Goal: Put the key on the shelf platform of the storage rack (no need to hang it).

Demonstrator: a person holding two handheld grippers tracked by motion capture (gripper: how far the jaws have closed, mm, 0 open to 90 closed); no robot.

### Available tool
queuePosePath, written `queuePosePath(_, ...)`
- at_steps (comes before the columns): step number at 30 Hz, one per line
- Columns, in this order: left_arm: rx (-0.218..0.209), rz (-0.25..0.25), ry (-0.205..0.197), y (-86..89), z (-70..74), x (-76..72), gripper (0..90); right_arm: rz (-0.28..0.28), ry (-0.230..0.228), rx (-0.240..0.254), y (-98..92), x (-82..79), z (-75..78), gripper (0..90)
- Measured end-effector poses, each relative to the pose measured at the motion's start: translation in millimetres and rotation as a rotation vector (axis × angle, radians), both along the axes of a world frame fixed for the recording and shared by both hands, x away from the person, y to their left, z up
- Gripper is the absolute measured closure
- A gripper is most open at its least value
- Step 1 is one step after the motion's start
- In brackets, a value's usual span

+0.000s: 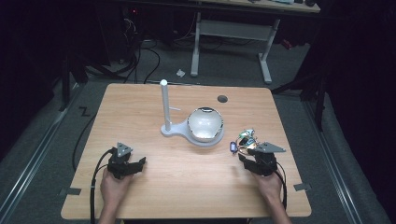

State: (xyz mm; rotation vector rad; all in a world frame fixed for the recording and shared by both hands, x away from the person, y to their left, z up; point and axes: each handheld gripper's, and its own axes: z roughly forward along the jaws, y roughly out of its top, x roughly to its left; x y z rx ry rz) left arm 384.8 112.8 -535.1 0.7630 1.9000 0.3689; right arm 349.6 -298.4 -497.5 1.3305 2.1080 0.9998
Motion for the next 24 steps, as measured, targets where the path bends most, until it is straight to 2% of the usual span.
queuePosePath(12,0.002,-0.001,0.0,0.1,-0.1,0.0,29.1,-0.069,-0.001,0.01,-28.3,13.1,14.7,51.2)
queuePosePath(14,0.0,0.0,0.0,0.0,0.0,0.0,29.1,-0.091,0.006,0.025,-36.3,17.0,17.1,51.2)
queuePosePath(24,0.001,0.0,0.0,0.0,0.0,0.0,29.1,-0.143,0.032,0.018,-55.8,30.7,14.8,51.1)
